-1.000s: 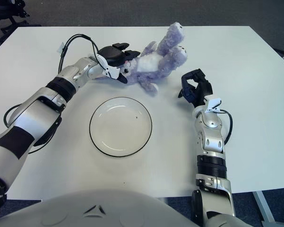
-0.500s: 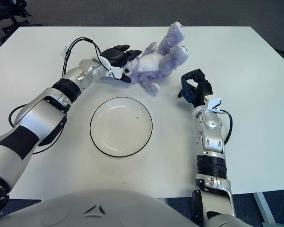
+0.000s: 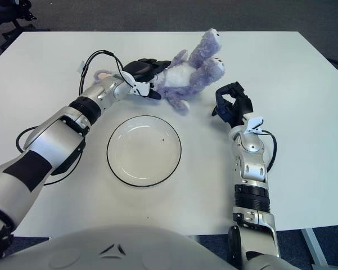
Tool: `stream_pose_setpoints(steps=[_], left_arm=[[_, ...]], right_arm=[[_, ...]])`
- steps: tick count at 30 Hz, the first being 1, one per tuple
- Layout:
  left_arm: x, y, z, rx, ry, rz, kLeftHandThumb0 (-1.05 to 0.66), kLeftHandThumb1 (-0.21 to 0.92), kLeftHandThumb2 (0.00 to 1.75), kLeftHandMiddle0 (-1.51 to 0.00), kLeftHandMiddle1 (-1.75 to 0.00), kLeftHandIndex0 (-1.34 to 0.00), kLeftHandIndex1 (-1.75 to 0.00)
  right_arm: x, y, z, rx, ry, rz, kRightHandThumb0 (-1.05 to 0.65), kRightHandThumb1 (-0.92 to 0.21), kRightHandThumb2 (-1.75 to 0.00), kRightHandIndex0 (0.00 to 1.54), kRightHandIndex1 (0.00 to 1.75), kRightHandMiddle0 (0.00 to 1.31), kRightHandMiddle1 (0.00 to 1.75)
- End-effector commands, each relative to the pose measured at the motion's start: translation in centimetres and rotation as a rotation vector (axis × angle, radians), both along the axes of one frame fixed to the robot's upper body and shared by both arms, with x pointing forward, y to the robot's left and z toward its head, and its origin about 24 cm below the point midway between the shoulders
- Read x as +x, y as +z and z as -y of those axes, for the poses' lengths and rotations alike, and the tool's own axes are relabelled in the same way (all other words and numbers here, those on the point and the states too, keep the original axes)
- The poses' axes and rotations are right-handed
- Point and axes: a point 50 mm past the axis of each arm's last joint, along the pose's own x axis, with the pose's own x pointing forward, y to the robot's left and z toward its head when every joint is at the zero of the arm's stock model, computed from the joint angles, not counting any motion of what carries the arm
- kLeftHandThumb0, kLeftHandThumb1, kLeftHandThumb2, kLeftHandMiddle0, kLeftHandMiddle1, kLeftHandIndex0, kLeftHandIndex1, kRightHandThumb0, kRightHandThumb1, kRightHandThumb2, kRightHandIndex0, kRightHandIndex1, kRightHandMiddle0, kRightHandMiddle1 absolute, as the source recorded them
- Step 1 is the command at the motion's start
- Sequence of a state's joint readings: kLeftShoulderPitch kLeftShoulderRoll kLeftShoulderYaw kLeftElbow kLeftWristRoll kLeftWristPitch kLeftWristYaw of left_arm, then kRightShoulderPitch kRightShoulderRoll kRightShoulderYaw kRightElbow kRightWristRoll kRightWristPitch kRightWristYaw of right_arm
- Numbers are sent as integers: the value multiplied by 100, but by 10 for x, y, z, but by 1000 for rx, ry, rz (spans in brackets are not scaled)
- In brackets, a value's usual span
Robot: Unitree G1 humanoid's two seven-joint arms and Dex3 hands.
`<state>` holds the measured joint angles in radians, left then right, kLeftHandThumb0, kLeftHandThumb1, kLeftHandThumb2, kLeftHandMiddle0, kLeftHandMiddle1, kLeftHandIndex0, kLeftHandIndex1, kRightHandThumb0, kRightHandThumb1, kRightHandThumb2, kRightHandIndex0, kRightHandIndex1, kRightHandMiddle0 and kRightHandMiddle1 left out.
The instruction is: Put the doll into the plate.
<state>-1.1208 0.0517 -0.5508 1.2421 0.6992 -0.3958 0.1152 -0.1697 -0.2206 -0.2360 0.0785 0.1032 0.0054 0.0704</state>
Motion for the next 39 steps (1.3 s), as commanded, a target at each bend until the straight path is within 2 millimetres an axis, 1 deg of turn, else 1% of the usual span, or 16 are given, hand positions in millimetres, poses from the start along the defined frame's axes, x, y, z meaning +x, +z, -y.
stream_pose_setpoints(steps=[1, 10, 18, 19, 20, 21, 22, 23, 27, 29, 30, 31, 32, 34, 35, 39], left_arm=[[-3, -12, 1, 18, 14, -46, -52, 92, 7, -26, -90, -52, -9], [-5, -19, 6, 56, 27, -57, -54, 92, 7, -24, -93, -53, -10], [-8, -26, 8, 87, 29, -47, -41, 88, 2, -23, -93, -52, -14], [-9, -27, 8, 90, 28, -44, -37, 88, 2, -23, -97, -47, -27], [-9, -28, 7, 94, 27, -39, -36, 88, 1, -23, -98, -44, -35], [-9, -29, 7, 96, 26, -35, -34, 88, 1, -23, -101, -38, -51], [-9, -29, 7, 99, 26, -31, -33, 88, 1, -22, -103, -34, -62], [-9, -29, 7, 101, 26, -27, -29, 87, 0, -22, -106, -32, -72], [-9, -31, 6, 111, 30, -16, -22, 87, 0, -23, -112, -29, -90], [-9, -32, 5, 122, 40, -6, -15, 89, 1, -23, -121, -28, -99], [-9, -33, 4, 124, 44, -3, -5, 89, 6, -27, -127, -28, -103], [-9, -33, 4, 126, 47, -1, 9, 90, 15, -32, -135, -26, -109], [-10, -34, 4, 126, 48, 0, 18, 91, 20, -36, -140, -26, -113], [-10, -35, 3, 124, 55, 9, 26, 92, 25, -39, -145, -25, -117], [-10, -37, 2, 120, 61, 18, 29, 92, 27, -40, -147, -24, -122], [-11, -40, -1, 111, 72, 35, 33, 92, 30, -40, -151, -21, -131]], right_arm=[[0, 5, 1, -3, -15, 23, -35, -90, -48, 83, 170, 27, 169], [-1, 7, 0, -8, -30, 31, -35, -90, -48, 83, 171, 28, 169], [-2, 9, 0, -17, -41, 37, -35, -90, -48, 83, 171, 28, 169], [-2, 9, 0, -18, -43, 37, -35, -90, -48, 83, 171, 28, 169], [-2, 10, 0, -19, -44, 38, -35, -90, -48, 83, 171, 28, 169], [-2, 10, -1, -19, -45, 38, -35, -90, -49, 83, 171, 28, 169], [-2, 10, -1, -19, -46, 38, -35, -90, -49, 83, 171, 28, 169], [-2, 10, -1, -19, -47, 38, -35, -90, -49, 83, 171, 28, 169], [-2, 11, -1, -22, -52, 39, -35, -90, -49, 83, 171, 28, 169], [-2, 11, -1, -24, -58, 40, -35, -90, -49, 83, 171, 28, 169], [-2, 11, -1, -25, -60, 40, -35, -90, -49, 83, 171, 28, 169], [-2, 11, -1, -25, -61, 40, -35, -90, -49, 83, 171, 28, 169], [-2, 11, -1, -25, -62, 41, -35, -90, -49, 83, 171, 28, 169], [-2, 11, -1, -26, -64, 40, -35, -90, -49, 83, 171, 28, 169], [-2, 11, -1, -26, -65, 40, -35, -90, -49, 83, 171, 28, 169], [-2, 12, -1, -27, -68, 40, -35, -90, -49, 84, 171, 29, 168]])
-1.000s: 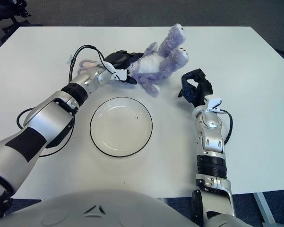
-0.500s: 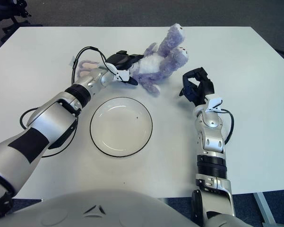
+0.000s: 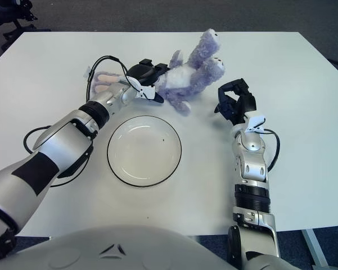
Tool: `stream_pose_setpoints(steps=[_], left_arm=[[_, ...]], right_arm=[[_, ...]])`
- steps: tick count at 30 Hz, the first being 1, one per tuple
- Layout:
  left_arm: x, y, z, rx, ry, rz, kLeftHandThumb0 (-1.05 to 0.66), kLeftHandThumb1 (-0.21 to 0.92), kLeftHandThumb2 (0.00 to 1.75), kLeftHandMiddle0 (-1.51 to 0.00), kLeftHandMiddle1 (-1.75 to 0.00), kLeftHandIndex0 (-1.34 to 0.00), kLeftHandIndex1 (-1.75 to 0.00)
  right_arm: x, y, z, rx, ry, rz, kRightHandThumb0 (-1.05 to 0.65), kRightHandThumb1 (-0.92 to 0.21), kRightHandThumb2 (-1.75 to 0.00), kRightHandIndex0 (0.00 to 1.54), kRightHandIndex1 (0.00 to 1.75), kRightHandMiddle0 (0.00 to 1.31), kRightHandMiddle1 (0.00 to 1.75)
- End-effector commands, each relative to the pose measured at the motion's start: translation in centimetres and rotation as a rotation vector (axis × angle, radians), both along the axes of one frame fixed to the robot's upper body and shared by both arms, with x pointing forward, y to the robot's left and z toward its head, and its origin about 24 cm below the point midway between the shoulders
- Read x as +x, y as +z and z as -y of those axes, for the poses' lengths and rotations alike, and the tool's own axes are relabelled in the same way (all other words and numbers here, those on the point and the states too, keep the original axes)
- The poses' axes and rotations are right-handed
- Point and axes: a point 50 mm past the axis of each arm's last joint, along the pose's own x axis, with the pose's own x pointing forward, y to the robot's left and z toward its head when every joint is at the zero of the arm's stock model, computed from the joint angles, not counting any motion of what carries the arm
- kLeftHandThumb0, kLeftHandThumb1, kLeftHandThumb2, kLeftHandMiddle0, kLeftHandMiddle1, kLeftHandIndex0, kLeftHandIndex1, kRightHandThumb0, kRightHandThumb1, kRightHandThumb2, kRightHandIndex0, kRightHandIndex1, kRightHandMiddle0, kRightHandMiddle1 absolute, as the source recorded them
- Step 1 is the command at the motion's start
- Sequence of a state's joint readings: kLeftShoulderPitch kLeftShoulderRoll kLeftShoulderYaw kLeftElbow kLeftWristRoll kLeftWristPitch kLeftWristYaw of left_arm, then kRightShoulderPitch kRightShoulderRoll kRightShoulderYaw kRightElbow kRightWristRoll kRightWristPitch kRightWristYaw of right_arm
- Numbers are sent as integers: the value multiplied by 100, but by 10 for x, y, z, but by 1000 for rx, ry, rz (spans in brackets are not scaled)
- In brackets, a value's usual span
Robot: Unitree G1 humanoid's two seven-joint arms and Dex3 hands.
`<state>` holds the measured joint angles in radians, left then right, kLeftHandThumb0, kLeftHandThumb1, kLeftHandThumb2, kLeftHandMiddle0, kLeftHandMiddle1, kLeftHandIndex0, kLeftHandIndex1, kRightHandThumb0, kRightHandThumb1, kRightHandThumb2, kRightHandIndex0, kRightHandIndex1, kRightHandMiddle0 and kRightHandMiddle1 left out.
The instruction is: Put the doll into the plate.
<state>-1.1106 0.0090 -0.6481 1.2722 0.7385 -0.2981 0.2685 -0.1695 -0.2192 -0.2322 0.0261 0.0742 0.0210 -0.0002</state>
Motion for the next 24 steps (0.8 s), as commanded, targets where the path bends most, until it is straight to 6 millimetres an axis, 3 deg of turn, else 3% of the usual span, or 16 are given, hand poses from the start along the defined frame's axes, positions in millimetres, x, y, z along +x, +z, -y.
stream_pose_setpoints(steps=[1, 6, 8, 12, 16, 17, 19, 24], left_arm=[[-7, -27, -9, 57, 21, -62, 34, 92, 30, -40, -151, -21, -131], [-6, -27, -10, 54, 23, -57, 34, 92, 32, -40, -153, -19, -134], [-6, -27, -11, 52, 23, -57, 14, 92, 34, -35, -158, -29, -137], [-7, -27, -13, 37, 10, -47, 3, 76, 62, -37, -156, -35, -154], [-9, -28, -18, 10, -17, -21, 1, 54, 95, -53, -153, -34, -169], [-9, -29, -18, 9, -19, -18, 15, 53, 98, -50, -161, -41, -171], [-9, -29, -19, 8, -21, -16, 27, 53, 101, -47, -167, -48, -173], [-10, -29, -20, 7, -34, -9, 39, 51, 105, -46, -173, -56, -174]], right_arm=[[-1, 1, -1, -1, -6, 4, -35, -90, -49, 84, 171, 29, 168], [-1, 2, -1, -3, -8, 4, -36, -90, -48, 84, 172, 29, 168], [-1, 2, -1, -3, -8, 4, -36, -90, -48, 84, 172, 29, 168], [-1, 3, -1, -3, -8, 4, -36, -90, -48, 84, 172, 29, 168], [-1, 3, -1, -3, -8, 3, -35, -90, -48, 84, 172, 29, 168], [-1, 3, -1, -3, -8, 3, -35, -90, -48, 84, 172, 29, 168], [-1, 2, -1, -3, -8, 3, -35, -90, -48, 84, 171, 29, 168], [-1, 3, -1, -3, -7, 2, -35, -90, -48, 84, 171, 29, 168]])
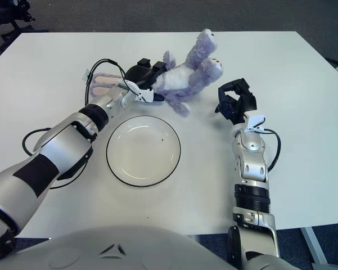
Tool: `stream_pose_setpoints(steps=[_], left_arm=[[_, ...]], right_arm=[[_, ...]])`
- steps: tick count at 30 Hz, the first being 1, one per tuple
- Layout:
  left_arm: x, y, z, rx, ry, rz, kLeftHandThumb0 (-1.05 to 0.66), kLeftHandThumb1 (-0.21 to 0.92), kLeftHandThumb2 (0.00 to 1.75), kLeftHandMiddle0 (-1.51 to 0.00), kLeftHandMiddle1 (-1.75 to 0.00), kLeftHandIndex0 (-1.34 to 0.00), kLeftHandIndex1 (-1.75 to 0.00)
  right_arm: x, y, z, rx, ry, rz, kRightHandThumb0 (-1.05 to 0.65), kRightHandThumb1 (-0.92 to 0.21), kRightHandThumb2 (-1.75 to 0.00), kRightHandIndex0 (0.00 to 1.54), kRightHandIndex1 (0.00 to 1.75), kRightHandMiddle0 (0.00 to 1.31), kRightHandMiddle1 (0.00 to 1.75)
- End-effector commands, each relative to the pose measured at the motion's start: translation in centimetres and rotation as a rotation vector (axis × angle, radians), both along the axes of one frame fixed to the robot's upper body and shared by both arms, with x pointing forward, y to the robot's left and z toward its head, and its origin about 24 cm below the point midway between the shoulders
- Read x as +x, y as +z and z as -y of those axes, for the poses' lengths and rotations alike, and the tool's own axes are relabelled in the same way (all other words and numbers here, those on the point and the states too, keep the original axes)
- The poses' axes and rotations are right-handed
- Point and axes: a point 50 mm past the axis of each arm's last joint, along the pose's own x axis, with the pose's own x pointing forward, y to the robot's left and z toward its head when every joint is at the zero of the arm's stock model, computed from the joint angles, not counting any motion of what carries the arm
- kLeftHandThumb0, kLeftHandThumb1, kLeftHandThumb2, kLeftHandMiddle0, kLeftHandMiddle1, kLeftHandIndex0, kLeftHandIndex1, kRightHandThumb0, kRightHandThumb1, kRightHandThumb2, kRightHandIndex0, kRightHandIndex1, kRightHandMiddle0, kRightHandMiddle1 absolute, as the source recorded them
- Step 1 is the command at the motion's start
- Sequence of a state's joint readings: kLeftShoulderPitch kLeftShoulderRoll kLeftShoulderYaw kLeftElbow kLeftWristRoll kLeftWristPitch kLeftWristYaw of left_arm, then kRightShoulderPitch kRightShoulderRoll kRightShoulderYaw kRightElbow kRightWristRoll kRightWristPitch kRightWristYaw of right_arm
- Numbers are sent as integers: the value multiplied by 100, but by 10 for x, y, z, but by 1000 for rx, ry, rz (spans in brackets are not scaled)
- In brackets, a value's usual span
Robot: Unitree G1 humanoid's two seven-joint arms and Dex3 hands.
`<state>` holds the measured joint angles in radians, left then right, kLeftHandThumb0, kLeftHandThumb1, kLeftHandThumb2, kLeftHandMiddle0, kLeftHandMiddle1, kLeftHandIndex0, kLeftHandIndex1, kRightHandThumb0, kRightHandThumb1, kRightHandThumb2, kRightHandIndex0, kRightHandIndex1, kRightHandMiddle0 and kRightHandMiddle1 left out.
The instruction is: Put the doll into the plate.
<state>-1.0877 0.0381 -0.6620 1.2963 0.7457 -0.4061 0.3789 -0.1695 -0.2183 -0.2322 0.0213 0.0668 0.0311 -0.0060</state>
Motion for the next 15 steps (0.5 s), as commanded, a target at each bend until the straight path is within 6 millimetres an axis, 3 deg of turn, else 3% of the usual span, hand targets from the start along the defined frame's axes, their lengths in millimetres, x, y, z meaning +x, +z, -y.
stream_pose_setpoints(steps=[1, 15], left_arm=[[-6, -24, -11, 68, 8, -62, 40, 50, 107, -47, -174, -56, -174], [-5, -20, -14, 43, -13, -49, 42, 46, 112, -49, -175, -58, -175]], right_arm=[[-1, 3, -1, 2, 0, 8, -35, -90, -48, 84, 171, 29, 168], [-1, 3, -2, 7, 3, 4, -35, -91, -47, 84, 171, 28, 168]])
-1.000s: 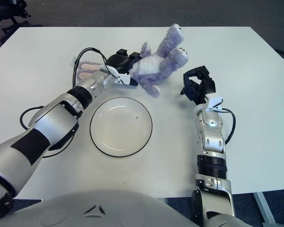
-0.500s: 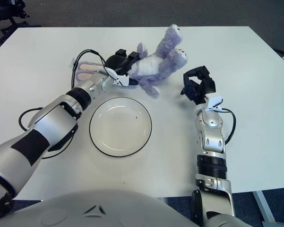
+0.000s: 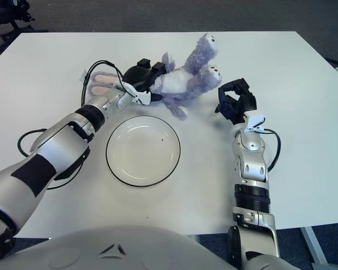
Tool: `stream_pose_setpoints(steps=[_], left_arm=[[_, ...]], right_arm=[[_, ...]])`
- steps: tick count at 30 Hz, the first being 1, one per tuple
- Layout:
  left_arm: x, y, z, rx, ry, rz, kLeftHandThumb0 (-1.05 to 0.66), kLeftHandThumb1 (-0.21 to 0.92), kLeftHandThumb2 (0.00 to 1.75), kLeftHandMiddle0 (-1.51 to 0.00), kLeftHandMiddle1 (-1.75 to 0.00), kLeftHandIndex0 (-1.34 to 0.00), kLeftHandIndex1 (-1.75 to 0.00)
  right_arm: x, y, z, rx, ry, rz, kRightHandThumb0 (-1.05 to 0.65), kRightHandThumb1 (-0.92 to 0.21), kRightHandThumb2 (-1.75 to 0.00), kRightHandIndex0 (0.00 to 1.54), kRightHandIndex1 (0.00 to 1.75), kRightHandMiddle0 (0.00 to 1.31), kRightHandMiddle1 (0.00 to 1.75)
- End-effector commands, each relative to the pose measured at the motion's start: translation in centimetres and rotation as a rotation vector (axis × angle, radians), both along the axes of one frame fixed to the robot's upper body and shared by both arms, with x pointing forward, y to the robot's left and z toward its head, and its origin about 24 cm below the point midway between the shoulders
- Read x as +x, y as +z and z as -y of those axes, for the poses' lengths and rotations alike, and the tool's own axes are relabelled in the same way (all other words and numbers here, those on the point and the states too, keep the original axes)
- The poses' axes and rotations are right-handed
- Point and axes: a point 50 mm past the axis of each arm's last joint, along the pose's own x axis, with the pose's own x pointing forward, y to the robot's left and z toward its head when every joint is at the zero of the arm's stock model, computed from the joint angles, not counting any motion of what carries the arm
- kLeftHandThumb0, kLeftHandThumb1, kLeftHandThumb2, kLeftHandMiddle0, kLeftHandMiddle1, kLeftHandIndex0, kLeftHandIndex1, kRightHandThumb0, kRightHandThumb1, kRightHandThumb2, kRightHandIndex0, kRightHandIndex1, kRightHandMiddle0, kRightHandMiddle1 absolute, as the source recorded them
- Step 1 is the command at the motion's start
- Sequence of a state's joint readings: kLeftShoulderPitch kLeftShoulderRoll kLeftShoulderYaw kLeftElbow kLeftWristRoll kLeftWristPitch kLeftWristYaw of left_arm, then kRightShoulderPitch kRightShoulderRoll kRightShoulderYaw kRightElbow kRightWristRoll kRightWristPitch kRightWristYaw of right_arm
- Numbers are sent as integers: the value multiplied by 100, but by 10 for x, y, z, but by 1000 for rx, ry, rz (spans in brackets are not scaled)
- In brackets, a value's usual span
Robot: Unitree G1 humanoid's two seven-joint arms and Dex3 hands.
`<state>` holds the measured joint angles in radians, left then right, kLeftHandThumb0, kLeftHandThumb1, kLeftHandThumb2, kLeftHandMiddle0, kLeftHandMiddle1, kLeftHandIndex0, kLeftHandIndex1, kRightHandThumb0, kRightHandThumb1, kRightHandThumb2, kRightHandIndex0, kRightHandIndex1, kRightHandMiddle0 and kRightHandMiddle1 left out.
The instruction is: Put the doll into the plate.
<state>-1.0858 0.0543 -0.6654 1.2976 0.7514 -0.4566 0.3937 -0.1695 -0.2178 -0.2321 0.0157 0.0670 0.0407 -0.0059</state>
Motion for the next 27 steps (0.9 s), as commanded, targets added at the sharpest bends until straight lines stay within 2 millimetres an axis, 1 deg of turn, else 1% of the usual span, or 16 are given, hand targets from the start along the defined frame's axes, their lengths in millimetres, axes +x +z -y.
stream_pose_setpoints(steps=[1, 18, 27], left_arm=[[-4, -21, -11, 53, 20, -60, 42, 46, 112, -49, -175, -58, -175], [-3, -18, -12, 41, 14, -53, 43, 42, 117, -52, -175, -59, -175], [-1, -13, -16, 15, 18, -50, 44, 42, 118, -53, -175, -59, -175]], right_arm=[[-1, 2, -1, 5, 3, 7, -35, -91, -47, 84, 171, 28, 168], [-1, 2, -2, 12, 11, 0, -35, -91, -46, 83, 171, 27, 169], [0, 1, -2, 20, 24, -4, -35, -92, -45, 82, 171, 28, 168]])
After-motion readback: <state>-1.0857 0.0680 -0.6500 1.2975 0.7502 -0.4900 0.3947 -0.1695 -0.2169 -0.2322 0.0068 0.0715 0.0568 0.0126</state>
